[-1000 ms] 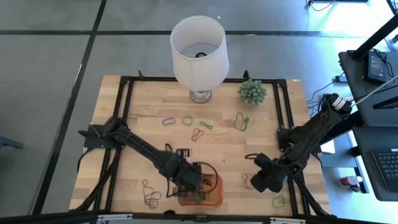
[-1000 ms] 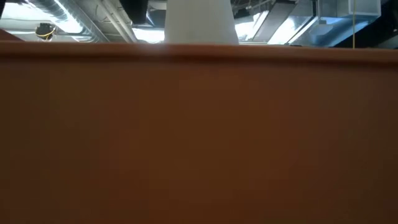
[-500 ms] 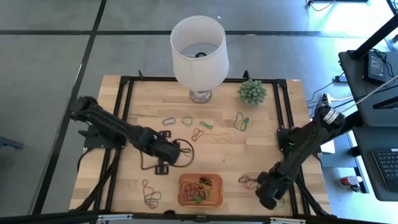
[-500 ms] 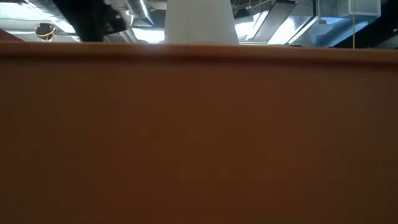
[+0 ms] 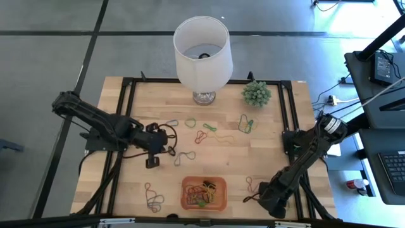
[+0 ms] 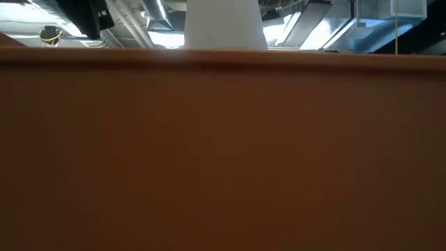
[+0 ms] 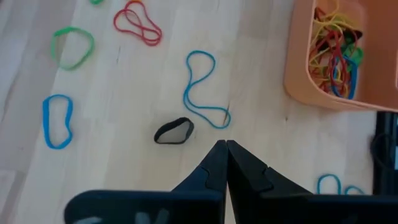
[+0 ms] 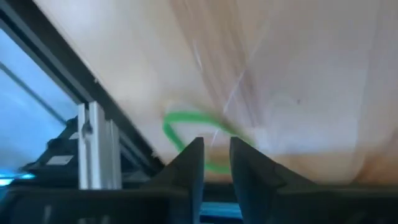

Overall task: Pick and place rubber bands into bin
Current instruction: Put the green rubber band into the orange bin

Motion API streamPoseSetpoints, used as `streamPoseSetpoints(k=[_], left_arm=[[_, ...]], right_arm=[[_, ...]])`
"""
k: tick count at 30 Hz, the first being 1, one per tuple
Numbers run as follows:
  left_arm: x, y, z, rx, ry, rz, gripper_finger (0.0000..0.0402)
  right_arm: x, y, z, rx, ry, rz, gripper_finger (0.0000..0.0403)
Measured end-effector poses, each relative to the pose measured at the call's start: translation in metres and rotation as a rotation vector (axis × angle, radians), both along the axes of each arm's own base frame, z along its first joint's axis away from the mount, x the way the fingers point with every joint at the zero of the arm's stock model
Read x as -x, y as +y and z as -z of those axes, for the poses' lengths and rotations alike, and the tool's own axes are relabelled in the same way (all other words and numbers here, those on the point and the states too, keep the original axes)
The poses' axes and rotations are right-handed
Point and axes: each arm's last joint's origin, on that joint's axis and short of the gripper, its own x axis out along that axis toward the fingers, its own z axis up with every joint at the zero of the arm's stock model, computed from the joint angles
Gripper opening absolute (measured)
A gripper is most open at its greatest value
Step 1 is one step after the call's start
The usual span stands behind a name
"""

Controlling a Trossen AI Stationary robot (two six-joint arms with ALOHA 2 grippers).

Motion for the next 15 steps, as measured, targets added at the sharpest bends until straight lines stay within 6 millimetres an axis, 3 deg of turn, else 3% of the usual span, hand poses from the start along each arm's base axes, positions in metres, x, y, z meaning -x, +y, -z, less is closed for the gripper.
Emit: streamPoseSetpoints(k=[15], left_arm=[[0.0, 0.0, 0.0, 0.048, -0.004, -0.111, 0.0001]], right_arm=[[0.025, 0.016, 0.01, 0.067, -0.069, -0.173, 0.0106]])
